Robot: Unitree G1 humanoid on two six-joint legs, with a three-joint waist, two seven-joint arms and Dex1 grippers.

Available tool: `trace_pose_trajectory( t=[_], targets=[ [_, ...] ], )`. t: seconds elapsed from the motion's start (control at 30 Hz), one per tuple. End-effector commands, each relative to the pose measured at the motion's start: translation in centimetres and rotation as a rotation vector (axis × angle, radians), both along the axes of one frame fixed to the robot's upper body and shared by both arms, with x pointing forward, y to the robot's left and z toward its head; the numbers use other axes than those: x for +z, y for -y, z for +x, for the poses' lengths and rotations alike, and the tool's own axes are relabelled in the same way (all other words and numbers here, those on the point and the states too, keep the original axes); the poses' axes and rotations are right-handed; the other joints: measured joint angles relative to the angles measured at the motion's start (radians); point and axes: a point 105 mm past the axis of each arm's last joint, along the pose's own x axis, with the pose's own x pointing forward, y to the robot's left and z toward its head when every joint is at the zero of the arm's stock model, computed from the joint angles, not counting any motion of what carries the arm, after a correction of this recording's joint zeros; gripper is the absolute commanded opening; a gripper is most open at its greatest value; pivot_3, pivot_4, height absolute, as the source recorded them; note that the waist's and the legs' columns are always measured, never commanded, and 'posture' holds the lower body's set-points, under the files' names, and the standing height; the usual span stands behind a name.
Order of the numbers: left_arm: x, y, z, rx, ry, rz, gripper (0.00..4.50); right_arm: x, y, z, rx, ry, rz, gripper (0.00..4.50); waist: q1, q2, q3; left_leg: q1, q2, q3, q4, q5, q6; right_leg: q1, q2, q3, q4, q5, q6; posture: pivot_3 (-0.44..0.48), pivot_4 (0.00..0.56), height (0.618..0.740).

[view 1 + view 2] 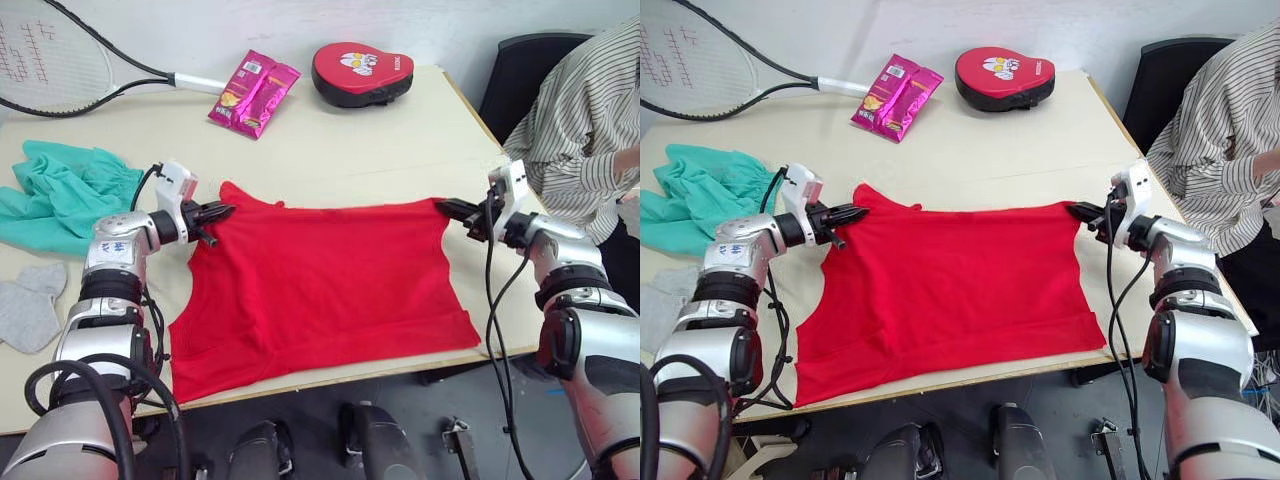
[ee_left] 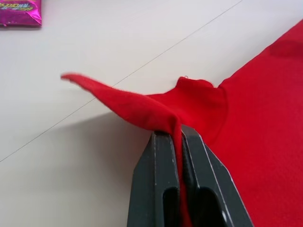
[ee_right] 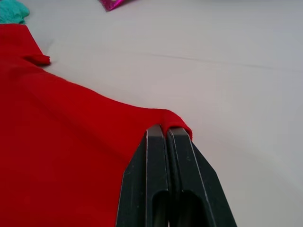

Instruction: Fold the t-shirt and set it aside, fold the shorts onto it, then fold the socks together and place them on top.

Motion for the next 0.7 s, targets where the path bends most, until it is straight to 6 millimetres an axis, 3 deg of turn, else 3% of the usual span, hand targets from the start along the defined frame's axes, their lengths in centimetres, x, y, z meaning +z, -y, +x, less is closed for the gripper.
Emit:
trace_pose_trajectory(
  t=[0.03,0.1,0.2,0.33,0.5,0.7],
  targets=[
    [0.6,-0.5,0.1,0.036,0.026,0.011,0.0,-0.3,0.6,0.5,-0.069,-0.002,-0.078,0.02,0.0,0.0,0.0,0.0,0.0,0.0,0.0,0.0,0.0,0.0,0.0,0.0,0.0,0.0,0.0,0.0,0.15,0.74],
    [0.2,-0.2,0.2,0.034,0.01,0.025,0.0,-1.2,0.4,0.5,-0.073,-0.046,-0.096,0.02,0.0,0.0,0.0,0.0,0.0,0.0,0.0,0.0,0.0,0.0,0.0,0.0,0.0,0.0,0.0,0.0,0.15,0.74],
    [-0.2,0.1,0.3,0.022,-0.01,0.054,0.0,-1.9,-0.1,0.3,-0.032,-0.084,-0.159,0.57,0.0,0.0,0.0,0.0,0.0,0.0,0.0,0.0,0.0,0.0,0.0,0.0,0.0,0.0,0.0,0.0,0.15,0.74],
    [-0.5,0.2,0.1,0.0,-0.026,0.096,0.0,-1.6,0.7,0.1,-0.022,-0.109,-0.241,1.9,0.0,0.0,0.0,0.0,0.0,0.0,0.0,0.0,0.0,0.0,0.0,0.0,0.0,0.0,0.0,0.0,0.15,0.74],
    [-0.6,0.1,0.1,0.001,-0.026,0.101,0.0,0.7,1.8,0.8,-0.112,-0.068,-0.162,3.56,0.001,0.0,0.0,0.0,-0.001,0.0,0.001,0.0,0.0,0.0,0.0,0.0,0.001,0.0,0.0,0.0,0.15,0.74],
    [-0.9,0.2,-0.1,0.0,-0.036,0.105,0.0,1.1,0.3,1.7,-0.132,-0.075,-0.072,3.56,-0.002,0.0,0.0,0.0,0.001,0.0,0.0,0.0,0.0,0.0,0.0,0.0,0.0,0.0,0.0,0.0,0.15,0.74]
  ],
)
